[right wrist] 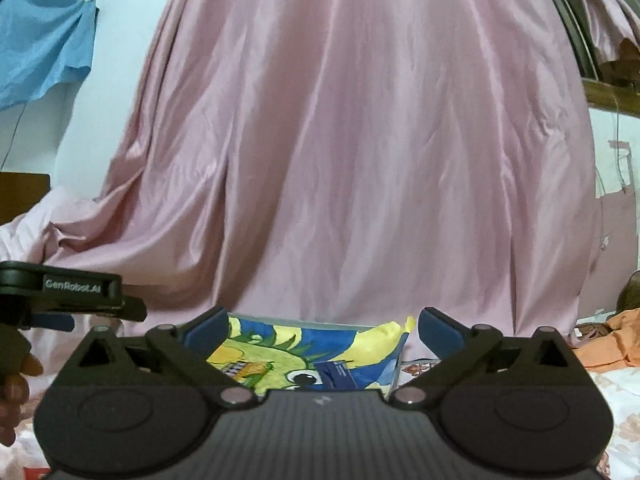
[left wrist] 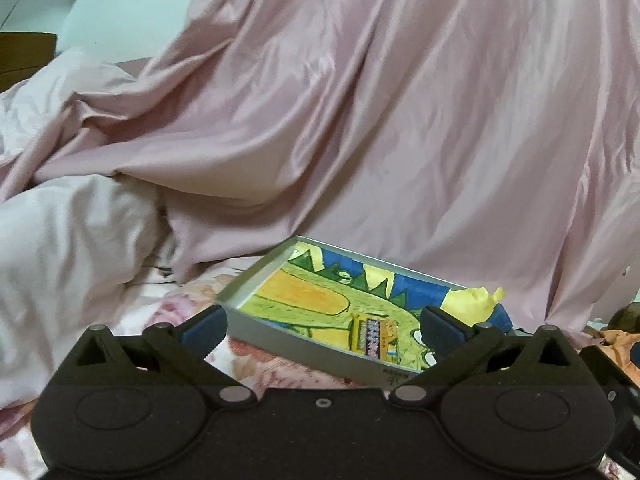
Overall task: Organize snacks
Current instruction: 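Open both grippers to drop the packs into the tray, then move both grippers back over the remaining snacks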
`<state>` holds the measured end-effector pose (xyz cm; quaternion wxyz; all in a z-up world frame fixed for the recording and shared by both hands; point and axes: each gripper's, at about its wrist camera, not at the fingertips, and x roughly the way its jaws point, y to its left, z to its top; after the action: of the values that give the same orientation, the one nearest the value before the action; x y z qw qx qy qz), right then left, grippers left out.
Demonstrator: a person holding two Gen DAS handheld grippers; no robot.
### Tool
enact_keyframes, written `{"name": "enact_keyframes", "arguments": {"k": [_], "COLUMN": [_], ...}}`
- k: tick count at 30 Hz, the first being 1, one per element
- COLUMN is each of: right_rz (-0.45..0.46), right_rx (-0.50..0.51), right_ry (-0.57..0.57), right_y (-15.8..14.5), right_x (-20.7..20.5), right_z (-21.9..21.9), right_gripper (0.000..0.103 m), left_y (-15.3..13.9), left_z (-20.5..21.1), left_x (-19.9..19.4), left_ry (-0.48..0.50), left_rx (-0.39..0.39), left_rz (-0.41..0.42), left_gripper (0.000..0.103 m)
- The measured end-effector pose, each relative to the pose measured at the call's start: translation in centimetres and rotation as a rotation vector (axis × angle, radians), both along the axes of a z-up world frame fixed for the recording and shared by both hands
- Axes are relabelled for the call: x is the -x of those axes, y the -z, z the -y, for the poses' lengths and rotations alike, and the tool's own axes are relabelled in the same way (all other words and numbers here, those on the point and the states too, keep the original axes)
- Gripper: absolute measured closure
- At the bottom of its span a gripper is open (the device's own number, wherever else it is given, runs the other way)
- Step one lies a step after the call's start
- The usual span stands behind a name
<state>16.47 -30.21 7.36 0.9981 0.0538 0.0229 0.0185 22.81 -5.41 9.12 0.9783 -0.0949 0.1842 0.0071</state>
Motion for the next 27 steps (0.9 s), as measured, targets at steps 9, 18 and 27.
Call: {"name": "enact_keyframes", "arguments": {"k": [9, 18, 27], "right_rz": [-0.022, -0.081, -0.201], "right_rx": [0.012, 0.01, 0.021], "right_ry": [-0.007, -0.006, -0.01], "right_y": [-0.2, 1.2, 3.5], "right_x": [4.5, 8.6, 11.7], "right_z": [-2.3, -3.8, -5.1], "right_gripper": [0.0, 0.0, 0.0], "left_y": [0.7, 3.1, 6.0], "left_z": [-2.9, -4.2, -5.5], "left_x": [6.2, 11.2, 15.4], "left_ry": [-0.002, 0.016, 0.05], "left_rx": [-0.007, -0.057, -0.09], "left_rz": [0.01, -0.015, -0.066], "left_gripper": [0.001, 0.001, 0.001]}}
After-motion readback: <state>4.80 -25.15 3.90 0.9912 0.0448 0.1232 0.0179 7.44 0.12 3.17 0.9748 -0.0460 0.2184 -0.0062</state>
